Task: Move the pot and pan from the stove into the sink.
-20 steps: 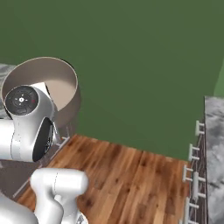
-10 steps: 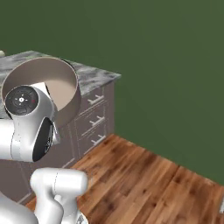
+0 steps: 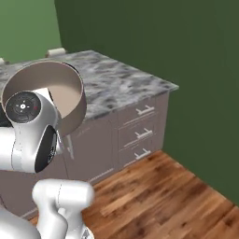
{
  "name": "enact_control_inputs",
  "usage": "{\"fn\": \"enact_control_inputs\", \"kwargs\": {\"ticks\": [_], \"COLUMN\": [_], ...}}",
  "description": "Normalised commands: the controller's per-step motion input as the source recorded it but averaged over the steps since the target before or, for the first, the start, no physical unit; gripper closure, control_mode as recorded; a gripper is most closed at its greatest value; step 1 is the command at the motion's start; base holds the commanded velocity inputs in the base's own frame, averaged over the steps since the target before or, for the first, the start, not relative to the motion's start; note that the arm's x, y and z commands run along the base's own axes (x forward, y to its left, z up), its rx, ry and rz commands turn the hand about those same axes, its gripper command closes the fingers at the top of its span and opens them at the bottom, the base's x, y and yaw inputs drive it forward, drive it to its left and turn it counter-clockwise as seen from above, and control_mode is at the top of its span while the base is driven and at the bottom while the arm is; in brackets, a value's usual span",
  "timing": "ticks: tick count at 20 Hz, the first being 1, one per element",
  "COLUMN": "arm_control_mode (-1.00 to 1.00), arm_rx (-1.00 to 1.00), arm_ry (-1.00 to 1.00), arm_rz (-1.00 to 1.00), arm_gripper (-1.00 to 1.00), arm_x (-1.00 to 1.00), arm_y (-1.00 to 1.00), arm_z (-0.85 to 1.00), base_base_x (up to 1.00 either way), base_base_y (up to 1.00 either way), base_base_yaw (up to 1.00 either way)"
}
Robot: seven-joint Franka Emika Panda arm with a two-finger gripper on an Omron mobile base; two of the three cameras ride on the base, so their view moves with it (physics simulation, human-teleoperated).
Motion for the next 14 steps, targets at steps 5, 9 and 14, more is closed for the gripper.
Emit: {"fn": "enact_control_inputs", "kwargs": {"ticks": [5,9,14], "arm_control_mode": [1.0,1.0,1.0], "arm_rx": [0.0,0.0,0.0], "arm_ry": [0.0,0.0,0.0], "arm_rz": [0.0,0.0,0.0], "arm_gripper": [1.0,1.0,1.0], "arm_x": [0.0,0.0,0.0], "arm_y": [0.0,0.0,0.0], "arm_z": [0.0,0.0,0.0], "base_base_x": [-0.04,-0.04,-0.04], "base_base_y": [0.0,0.0,0.0], "base_base_yaw": [0.5,0.5,0.5]}}
